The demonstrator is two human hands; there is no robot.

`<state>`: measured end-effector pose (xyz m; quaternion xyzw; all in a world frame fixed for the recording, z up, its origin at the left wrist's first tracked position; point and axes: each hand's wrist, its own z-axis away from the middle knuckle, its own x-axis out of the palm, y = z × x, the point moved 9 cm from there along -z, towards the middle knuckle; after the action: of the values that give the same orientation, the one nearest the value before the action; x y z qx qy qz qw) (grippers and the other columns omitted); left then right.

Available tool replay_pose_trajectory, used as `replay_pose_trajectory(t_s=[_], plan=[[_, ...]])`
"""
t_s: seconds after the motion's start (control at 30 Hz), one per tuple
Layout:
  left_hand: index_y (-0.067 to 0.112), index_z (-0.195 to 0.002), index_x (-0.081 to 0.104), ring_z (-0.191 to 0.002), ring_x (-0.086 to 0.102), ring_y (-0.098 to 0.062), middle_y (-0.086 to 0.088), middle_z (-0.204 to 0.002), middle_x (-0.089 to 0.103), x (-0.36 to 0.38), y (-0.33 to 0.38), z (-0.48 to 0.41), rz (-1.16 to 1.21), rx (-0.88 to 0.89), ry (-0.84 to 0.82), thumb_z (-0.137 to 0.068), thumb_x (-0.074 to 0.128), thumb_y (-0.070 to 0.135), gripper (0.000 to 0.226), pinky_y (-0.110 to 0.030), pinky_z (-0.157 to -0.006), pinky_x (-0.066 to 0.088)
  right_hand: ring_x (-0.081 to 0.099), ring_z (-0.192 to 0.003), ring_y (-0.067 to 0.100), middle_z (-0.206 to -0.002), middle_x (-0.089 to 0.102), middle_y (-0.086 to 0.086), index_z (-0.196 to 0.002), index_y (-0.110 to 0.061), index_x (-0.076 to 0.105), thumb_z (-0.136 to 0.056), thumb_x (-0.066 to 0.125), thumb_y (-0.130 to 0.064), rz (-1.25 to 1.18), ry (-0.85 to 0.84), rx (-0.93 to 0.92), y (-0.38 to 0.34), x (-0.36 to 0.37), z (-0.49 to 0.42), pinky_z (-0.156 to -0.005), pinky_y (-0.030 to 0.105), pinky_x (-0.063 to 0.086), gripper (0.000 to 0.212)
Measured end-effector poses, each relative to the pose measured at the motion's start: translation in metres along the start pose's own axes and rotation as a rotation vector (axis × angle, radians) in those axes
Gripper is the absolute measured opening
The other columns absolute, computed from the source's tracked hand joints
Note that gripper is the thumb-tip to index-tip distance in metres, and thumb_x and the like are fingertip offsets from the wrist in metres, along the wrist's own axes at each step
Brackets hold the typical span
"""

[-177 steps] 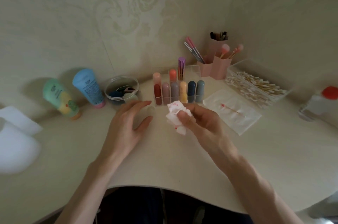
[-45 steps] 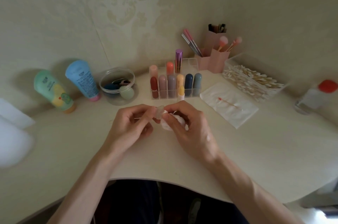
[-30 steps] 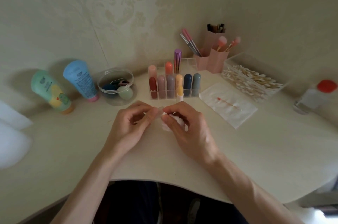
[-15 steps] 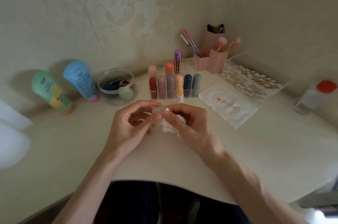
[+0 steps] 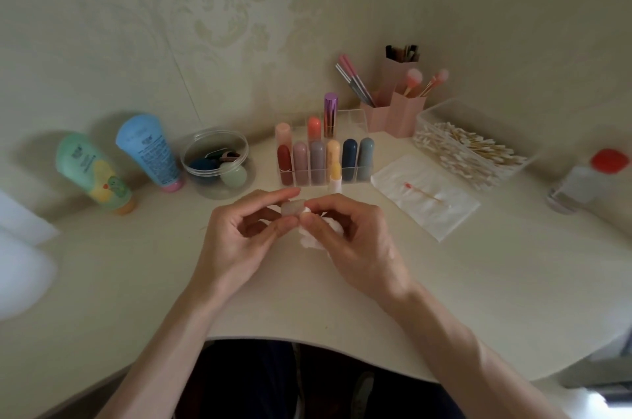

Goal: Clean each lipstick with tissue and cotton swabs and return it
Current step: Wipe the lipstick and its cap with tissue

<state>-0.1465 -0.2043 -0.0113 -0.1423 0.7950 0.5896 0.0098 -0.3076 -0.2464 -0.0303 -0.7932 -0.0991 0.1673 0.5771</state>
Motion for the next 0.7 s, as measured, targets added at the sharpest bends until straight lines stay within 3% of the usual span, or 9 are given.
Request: replay_pose_trajectory(t_s=[0.07,0.2,0.27,0.33,0.4,0.47,0.53,0.63,0.7], plan=[[0.019,-0.117,0.076,-0.076,0.069,-0.007,0.007,-0.091,0.076,-0.002,-0.002,0.000,0.006,-0.026,0.019,-0.079,0.081,0.018,0.038,-0.014,-0.074,0.052,0.075,-0.088,0.015,-0.095,0.079,-0.005,-0.109,-0.011,0.078,-0.099,0.073,-0.018,-0.017,0.000,-0.001,0.000,-0.001,0.000,-0.081,0.046,0.063,0.013],[0.019,-0.104,0.079,-0.084,0.074,-0.021,0.000,-0.095,0.077,-0.007,-0.001,0.000,-0.039,0.017,0.044,-0.074,0.083,0.021,0.030,-0.028,-0.078,0.059,0.075,-0.082,0.012,-0.091,0.080,-0.002,-0.104,-0.011,0.079,-0.098,0.074,-0.017,-0.038,-0.031,0.061,0.004,0.001,0.000,-0.073,0.030,0.060,0.010],[0.017,-0.103,0.078,-0.087,0.075,-0.022,-0.002,-0.099,0.077,-0.007,-0.003,0.000,-0.007,0.007,0.028,-0.074,0.083,0.018,0.030,-0.031,-0.079,0.061,0.075,-0.080,0.014,-0.091,0.080,0.002,-0.105,-0.010,0.080,-0.098,0.074,-0.018,-0.081,-0.046,0.113,0.009,0.002,0.000,-0.071,0.031,0.060,0.012],[0.017,-0.109,0.076,-0.079,0.074,-0.017,0.000,-0.097,0.077,-0.001,-0.006,-0.001,0.031,-0.053,-0.026,-0.077,0.082,0.019,0.033,-0.024,-0.071,0.058,0.075,-0.082,0.014,-0.092,0.080,0.001,-0.105,-0.009,0.080,-0.097,0.075,-0.019,-0.072,-0.025,0.099,0.008,-0.001,0.000,-0.073,0.033,0.061,0.014],[0.021,-0.118,0.073,-0.067,0.068,-0.015,0.001,-0.087,0.076,0.005,-0.009,0.001,0.061,-0.119,-0.071,-0.087,0.074,0.026,0.031,-0.020,-0.063,0.052,0.076,-0.087,0.016,-0.094,0.080,-0.001,-0.106,-0.008,0.079,-0.098,0.075,-0.017,-0.022,-0.008,0.053,0.003,-0.004,0.000,-0.076,0.038,0.064,0.013],[0.019,-0.112,0.077,-0.060,0.059,-0.014,-0.002,-0.074,0.071,0.003,-0.010,0.001,0.056,-0.139,-0.042,-0.095,0.063,0.031,0.025,-0.018,-0.057,0.045,0.077,-0.090,0.018,-0.096,0.079,-0.002,-0.108,-0.008,0.077,-0.098,0.074,-0.016,0.011,-0.006,0.038,0.000,-0.003,0.002,-0.079,0.044,0.064,0.013],[0.018,-0.100,0.080,-0.061,0.058,-0.013,-0.006,-0.075,0.072,0.001,-0.008,0.000,0.026,-0.116,-0.015,-0.094,0.063,0.030,0.021,-0.017,-0.059,0.045,0.076,-0.091,0.019,-0.096,0.079,-0.002,-0.109,-0.010,0.077,-0.098,0.074,-0.018,0.039,-0.006,0.047,0.001,-0.001,0.003,-0.079,0.048,0.064,0.013],[0.021,-0.102,0.079,-0.071,0.069,-0.012,0.002,-0.084,0.077,0.000,-0.003,-0.001,-0.019,-0.049,-0.013,-0.085,0.074,0.026,0.019,-0.018,-0.070,0.053,0.077,-0.089,0.020,-0.093,0.079,-0.002,-0.108,-0.010,0.078,-0.099,0.073,-0.017,0.014,-0.005,0.066,0.003,-0.001,0.002,-0.077,0.048,0.064,0.013],[0.020,-0.102,0.079,-0.081,0.074,-0.015,0.004,-0.093,0.078,-0.004,0.001,0.000,-0.075,0.015,0.027,-0.080,0.079,0.021,0.023,-0.023,-0.075,0.057,0.076,-0.081,0.014,-0.089,0.079,0.000,-0.107,-0.009,0.079,-0.099,0.073,-0.017,-0.026,-0.021,0.098,0.004,0.000,0.002,-0.068,0.033,0.063,0.013]])
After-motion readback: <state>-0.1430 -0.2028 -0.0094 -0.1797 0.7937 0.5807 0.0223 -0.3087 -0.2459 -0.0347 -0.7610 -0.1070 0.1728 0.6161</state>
